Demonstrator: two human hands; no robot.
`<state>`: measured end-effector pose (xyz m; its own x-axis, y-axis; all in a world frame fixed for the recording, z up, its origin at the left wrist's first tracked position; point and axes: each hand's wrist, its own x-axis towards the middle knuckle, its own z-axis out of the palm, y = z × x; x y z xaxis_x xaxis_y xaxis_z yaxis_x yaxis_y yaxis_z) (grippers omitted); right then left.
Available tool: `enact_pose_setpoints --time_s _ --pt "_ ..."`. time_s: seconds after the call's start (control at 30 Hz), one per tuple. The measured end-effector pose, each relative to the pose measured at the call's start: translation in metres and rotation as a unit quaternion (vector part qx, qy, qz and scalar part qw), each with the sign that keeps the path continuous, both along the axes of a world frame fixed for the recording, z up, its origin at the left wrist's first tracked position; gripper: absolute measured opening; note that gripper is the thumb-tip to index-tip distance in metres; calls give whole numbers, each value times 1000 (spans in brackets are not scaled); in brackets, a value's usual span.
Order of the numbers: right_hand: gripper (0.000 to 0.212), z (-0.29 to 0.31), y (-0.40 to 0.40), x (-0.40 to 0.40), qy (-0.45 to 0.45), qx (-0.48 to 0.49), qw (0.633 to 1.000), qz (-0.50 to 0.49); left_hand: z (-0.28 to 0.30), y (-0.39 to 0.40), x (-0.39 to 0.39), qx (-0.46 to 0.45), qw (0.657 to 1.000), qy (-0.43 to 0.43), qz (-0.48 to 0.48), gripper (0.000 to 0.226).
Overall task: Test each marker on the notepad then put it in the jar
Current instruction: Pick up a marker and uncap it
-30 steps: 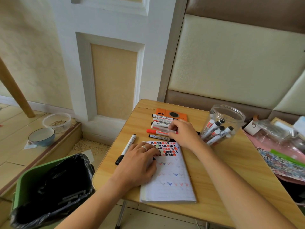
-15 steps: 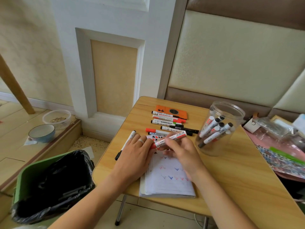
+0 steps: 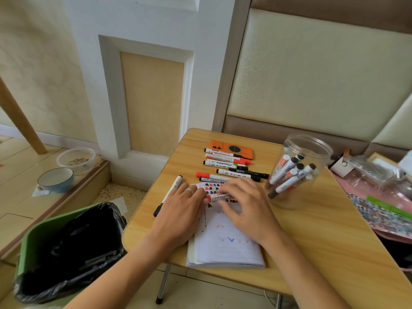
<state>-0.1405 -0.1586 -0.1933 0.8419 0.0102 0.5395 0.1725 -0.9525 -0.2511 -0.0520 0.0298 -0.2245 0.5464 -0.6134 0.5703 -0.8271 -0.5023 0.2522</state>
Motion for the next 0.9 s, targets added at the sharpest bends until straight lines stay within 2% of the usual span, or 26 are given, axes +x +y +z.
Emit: enact_pose_setpoints --time_s 0.1,0.2,0.37,0.63,0.8,0.9 --pt "31 -3 13 3 29 -57 998 30 0 0 0 -2 1000 -1 -20 28" --pt "32 -1 19 4 19 -95 995 10 0 0 1 -14 1000 -7 -27 25" --pt "38 4 20 0 69 -96 993 13 -1 1 3 -20 999 -11 -35 30" --pt "37 7 21 0 83 -135 987 14 3 3 2 -33 999 -1 -44 41" --pt "49 13 18 -4 90 -144 985 5 3 5 2 -21 999 -11 -32 30" --pt "43 14 16 -6 69 -149 986 2 3 3 1 -21 999 -6 -36 31"
